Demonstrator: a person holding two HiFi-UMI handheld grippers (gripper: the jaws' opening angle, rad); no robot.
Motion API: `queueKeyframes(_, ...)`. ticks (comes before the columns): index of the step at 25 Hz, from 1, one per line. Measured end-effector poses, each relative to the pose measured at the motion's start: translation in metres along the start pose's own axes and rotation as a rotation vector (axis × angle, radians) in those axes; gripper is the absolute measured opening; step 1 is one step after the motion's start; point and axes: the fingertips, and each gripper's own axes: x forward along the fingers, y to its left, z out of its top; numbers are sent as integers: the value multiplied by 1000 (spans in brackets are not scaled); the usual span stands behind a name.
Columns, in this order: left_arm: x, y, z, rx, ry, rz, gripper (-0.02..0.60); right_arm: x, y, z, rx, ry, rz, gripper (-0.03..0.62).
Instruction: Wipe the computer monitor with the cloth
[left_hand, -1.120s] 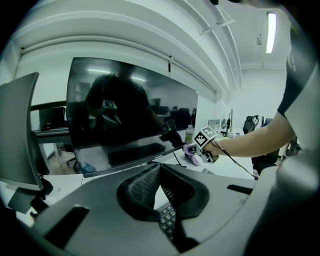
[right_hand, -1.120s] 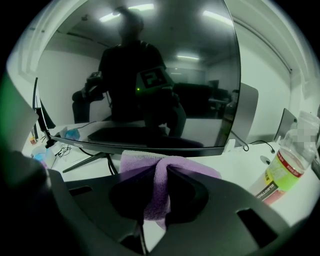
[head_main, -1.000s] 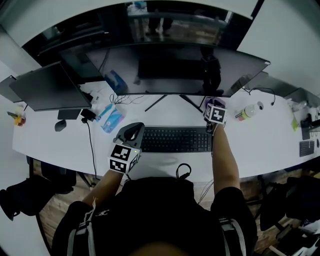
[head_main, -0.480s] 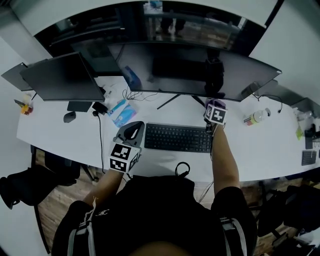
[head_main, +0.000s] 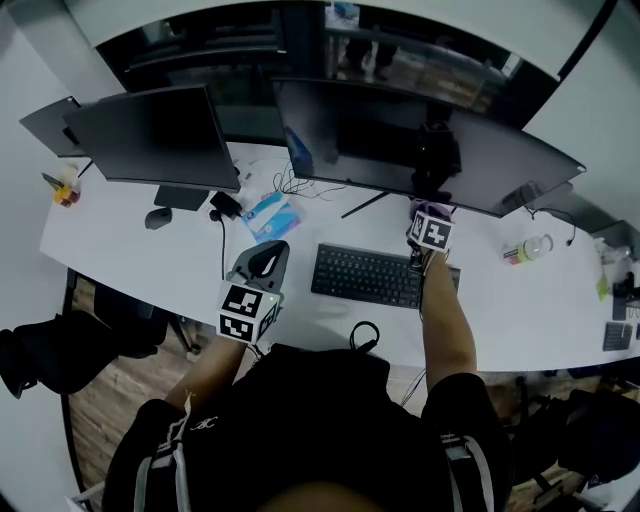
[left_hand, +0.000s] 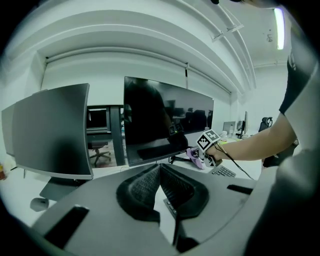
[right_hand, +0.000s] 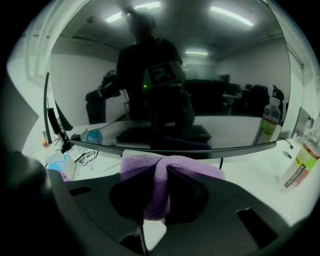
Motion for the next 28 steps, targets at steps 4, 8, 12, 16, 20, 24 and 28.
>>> queueKeyframes(4,-18,19,-3,-6,-10,22,12,2,30,1,-15,4,16,74)
queueKeyframes(8,-38,41,-7,-16,-16,48,12,4,64,2,-29,9,38,74)
queueKeyframes(12,-57,60,-14,-28,-19,75,12,8,99,4,-46,11,67,74)
queueKeyframes(16,-75,76,-22,-40,-22,103,12,13,131,4,-79,18,92,74)
queueKeyframes(20,-92,92,-32,-56,-17,132,12,16,159,5,-95,22,111,74)
queueKeyframes(24,-107,105,-39,-71,-21,161,12,18,184,6,-108,23,131,75)
queueKeyframes(28,-121,118,-45,-79,-23,183,12,21,211,6,-126,25,156,75)
